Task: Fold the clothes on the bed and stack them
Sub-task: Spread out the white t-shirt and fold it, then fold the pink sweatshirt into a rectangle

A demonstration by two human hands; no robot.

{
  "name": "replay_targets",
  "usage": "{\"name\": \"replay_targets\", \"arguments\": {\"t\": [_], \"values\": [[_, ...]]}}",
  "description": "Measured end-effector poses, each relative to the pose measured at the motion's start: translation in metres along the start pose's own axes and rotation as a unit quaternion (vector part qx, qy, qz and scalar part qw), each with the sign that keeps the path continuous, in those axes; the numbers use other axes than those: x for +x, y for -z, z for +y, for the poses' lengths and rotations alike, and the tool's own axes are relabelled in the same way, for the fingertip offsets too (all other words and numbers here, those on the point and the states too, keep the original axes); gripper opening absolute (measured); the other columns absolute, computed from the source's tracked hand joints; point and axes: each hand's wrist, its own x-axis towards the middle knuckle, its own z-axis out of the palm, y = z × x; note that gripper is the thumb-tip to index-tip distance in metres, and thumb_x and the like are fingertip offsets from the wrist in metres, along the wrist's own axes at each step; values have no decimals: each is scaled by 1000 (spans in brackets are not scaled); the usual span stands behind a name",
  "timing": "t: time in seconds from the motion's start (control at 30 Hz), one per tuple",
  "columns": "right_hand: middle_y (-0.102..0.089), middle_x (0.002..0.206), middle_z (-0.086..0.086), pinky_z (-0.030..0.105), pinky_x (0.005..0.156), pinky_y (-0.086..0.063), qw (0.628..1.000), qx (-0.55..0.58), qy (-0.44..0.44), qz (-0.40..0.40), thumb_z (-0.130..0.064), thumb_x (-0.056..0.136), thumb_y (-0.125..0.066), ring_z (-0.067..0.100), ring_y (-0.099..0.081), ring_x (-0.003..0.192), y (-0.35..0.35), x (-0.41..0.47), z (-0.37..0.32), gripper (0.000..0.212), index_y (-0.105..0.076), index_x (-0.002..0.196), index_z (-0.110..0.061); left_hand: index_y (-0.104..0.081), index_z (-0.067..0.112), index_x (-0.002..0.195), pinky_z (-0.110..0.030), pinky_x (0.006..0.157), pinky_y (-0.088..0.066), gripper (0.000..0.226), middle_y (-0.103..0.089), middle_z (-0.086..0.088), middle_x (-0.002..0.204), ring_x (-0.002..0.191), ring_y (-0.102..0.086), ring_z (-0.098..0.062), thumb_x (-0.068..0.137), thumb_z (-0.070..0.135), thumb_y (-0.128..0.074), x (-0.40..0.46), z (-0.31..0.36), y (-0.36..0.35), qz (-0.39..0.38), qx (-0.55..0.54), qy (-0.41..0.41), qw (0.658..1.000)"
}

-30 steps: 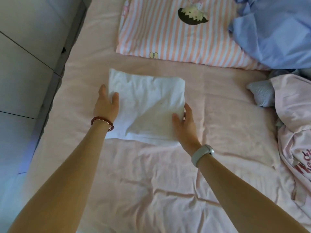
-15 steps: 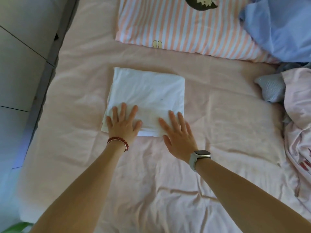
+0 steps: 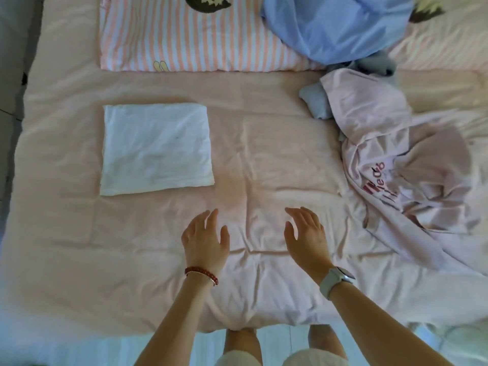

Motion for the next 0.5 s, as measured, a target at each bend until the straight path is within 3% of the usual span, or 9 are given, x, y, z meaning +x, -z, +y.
{"name": "replay_targets", "arguments": {"t": [0.37, 0.43, 0.5], "values": [[-54, 123, 16, 45, 97, -39, 993, -16, -95, 67, -10, 84, -60, 34, -47, 117, 134, -9, 238, 39, -56, 122, -5, -39, 16, 137, -35, 104, -32, 46, -41, -2, 141, 131, -33, -22, 93, 26, -47, -19, 229, -127, -85, 45, -177, 980], [-55, 121, 16, 45, 94, -40, 995, -23, -82, 61, -11, 82, -61, 35, -48, 114, 152, -1, 278, 39, -56, 121, -7, -44, 13, 130, -37, 102, -36, 41, -47, -7, 133, 125, -39, -25, 90, 22, -50, -18, 271, -161, -121, -2, -156, 980], [-52, 127, 14, 44, 96, -38, 997, -40, -52, 32, -15, 84, -60, 34, -46, 118, 160, 5, 308, 45, -52, 128, -9, -47, 5, 121, -39, 96, -41, 36, -54, -15, 121, 116, -47, -31, 88, 18, -55, -20, 306, -187, -133, -122, -37, 983]]}}
